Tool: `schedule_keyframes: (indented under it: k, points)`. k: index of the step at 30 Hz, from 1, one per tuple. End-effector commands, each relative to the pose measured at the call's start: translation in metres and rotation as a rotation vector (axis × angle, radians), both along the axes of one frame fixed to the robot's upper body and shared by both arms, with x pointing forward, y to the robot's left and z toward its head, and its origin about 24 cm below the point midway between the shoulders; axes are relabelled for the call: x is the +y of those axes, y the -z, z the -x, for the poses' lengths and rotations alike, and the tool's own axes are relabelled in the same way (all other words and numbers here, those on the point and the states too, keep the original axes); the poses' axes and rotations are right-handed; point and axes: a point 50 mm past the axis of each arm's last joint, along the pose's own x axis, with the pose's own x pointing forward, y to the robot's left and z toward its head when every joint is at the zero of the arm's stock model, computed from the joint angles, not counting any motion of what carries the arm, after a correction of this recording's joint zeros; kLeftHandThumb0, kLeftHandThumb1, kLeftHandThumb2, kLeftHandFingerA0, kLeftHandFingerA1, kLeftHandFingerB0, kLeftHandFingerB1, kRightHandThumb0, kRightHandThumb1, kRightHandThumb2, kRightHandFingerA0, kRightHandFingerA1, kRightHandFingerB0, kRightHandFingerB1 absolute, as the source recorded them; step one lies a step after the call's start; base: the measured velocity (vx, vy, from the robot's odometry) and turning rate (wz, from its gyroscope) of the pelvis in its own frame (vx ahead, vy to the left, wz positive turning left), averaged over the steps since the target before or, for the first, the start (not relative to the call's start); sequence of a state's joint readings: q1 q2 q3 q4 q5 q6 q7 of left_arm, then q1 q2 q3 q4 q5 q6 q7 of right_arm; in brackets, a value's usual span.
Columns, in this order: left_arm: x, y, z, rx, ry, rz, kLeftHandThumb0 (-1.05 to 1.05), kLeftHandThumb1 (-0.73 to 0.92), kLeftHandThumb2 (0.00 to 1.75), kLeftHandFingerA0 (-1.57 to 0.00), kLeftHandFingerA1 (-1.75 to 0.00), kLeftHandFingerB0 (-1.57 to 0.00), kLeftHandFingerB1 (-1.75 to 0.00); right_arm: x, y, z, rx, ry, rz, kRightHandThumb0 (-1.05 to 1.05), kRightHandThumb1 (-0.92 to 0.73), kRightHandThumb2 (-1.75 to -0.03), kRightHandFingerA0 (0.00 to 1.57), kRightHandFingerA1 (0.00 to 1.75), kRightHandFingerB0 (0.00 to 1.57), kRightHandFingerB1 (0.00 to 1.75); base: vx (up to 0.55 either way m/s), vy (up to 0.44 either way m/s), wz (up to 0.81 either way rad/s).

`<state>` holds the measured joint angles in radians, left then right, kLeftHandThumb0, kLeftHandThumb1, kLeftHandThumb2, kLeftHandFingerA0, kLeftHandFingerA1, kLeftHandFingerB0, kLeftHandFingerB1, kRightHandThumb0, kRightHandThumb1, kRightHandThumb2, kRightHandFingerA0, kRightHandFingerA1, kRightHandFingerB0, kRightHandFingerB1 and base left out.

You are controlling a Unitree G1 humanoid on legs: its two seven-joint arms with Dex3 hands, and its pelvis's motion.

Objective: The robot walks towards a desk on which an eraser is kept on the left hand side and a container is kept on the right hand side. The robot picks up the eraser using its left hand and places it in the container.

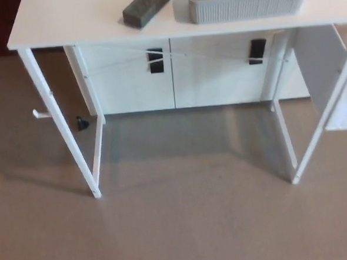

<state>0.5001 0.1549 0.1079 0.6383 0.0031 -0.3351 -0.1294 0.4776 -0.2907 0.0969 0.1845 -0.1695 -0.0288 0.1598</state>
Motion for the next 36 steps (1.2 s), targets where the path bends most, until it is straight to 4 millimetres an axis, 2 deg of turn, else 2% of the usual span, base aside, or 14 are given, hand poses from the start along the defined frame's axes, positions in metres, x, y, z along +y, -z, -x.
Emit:
schedule_keyframes:
  k: [1,4,8,10,13,17,18,19,22,23,26,29,35,36]
  points:
    - [0.004,-0.003,0.003,-0.022,0.015,-0.035,-0.46,0.58,0.57,-0.38,-0.61,-0.32,-0.37,0.000,0.001,0.003,0.035,-0.017,0.008,-0.71,-0.40,-0.78,0.06,0.56,0.02,0.31,0.21,-0.066,-0.01]
    - [-0.002,-0.003,0.002,-0.041,0.006,-0.019,-0.49,0.44,0.79,-0.34,-0.64,-0.27,-0.49,0.000,0.002,0.003,0.051,-0.015,0.012,-0.70,-0.40,-0.78,0.10,0.57,0.00,0.31,0.27,-0.027,-0.06]
    - [-0.015,-0.002,-0.001,-0.069,0.037,0.002,-0.46,0.58,0.58,-0.36,-0.62,-0.32,-0.37,0.000,0.000,0.005,0.053,-0.008,-0.002,-0.69,-0.39,-0.78,0.06,0.56,0.02,0.30,0.27,0.090,-0.11]
    - [-0.018,-0.001,-0.001,-0.072,0.031,0.010,-0.51,0.44,0.80,-0.34,-0.64,-0.27,-0.49,0.002,0.000,0.005,0.052,-0.015,-0.007,-0.68,-0.39,-0.79,0.02,0.54,0.02,0.31,0.37,0.160,0.07]
    - [-0.023,0.003,-0.005,-0.095,0.005,0.063,-0.47,0.56,0.57,-0.34,-0.63,-0.35,-0.38,0.005,-0.001,0.005,0.049,-0.017,-0.015,-0.69,-0.39,-0.77,0.07,0.56,0.02,0.32,0.40,0.196,-0.15]
    - [-0.030,0.004,0.001,-0.090,0.073,0.001,-0.55,0.43,0.81,-0.36,-0.66,-0.28,-0.50,0.008,-0.001,0.008,0.060,-0.027,-0.021,-0.70,-0.39,-0.78,0.07,0.56,0.01,0.30,0.22,0.102,0.06]
    - [-0.031,0.004,0.001,-0.080,0.098,-0.029,-0.54,0.56,0.57,-0.39,-0.65,-0.34,-0.40,0.008,-0.002,0.007,0.057,-0.025,-0.024,-0.70,-0.39,-0.78,0.05,0.55,0.02,0.30,0.20,-0.021,0.07]
    - [-0.033,0.005,0.001,-0.076,0.127,-0.056,-0.58,0.44,0.83,-0.39,-0.67,-0.28,-0.51,0.008,-0.003,0.005,0.047,-0.022,-0.028,-0.71,-0.40,-0.79,0.04,0.55,0.02,0.30,0.22,-0.039,0.13]
    - [-0.033,0.003,0.001,-0.077,0.145,-0.080,-0.54,0.58,0.58,-0.41,-0.63,-0.35,-0.39,0.006,-0.003,0.001,0.047,-0.027,-0.031,-0.63,-0.53,-0.58,0.07,0.53,0.00,0.31,0.15,-0.116,0.07]
    - [-0.032,0.003,0.001,-0.076,0.153,-0.094,-0.59,0.46,0.83,-0.42,-0.66,-0.29,-0.50,0.006,-0.003,0.000,0.047,-0.031,-0.028,-0.68,-0.38,-0.78,0.02,0.53,0.03,0.30,0.20,-0.213,0.08]
    - [-0.027,0.003,0.003,-0.077,0.167,-0.119,-0.57,0.46,0.84,-0.42,-0.68,-0.29,-0.51,0.007,-0.002,0.000,0.050,-0.007,-0.053,-0.59,-0.51,-0.56,0.07,0.52,0.00,0.35,0.23,-0.358,-0.13]
    - [-0.024,0.004,0.005,-0.072,0.165,-0.126,-0.57,0.47,0.84,-0.41,-0.68,-0.29,-0.51,0.007,-0.001,0.002,0.052,0.003,-0.067,-0.58,-0.36,-0.74,0.05,0.52,0.00,0.34,0.23,-0.473,0.11]
    - [-0.021,0.004,0.005,-0.065,0.168,-0.148,-0.57,0.47,0.84,-0.41,-0.66,-0.28,-0.50,0.008,0.000,0.004,0.066,-0.012,-0.059,-0.60,-0.53,-0.56,0.07,0.50,0.00,0.33,0.15,-0.074,-0.03]
    - [-0.020,0.005,0.005,-0.064,0.158,-0.141,-0.50,0.59,0.58,-0.41,-0.62,-0.34,-0.38,0.008,0.000,0.004,0.063,-0.010,-0.063,-0.64,-0.36,-0.78,0.01,0.52,0.02,0.33,0.14,-0.018,-0.17]
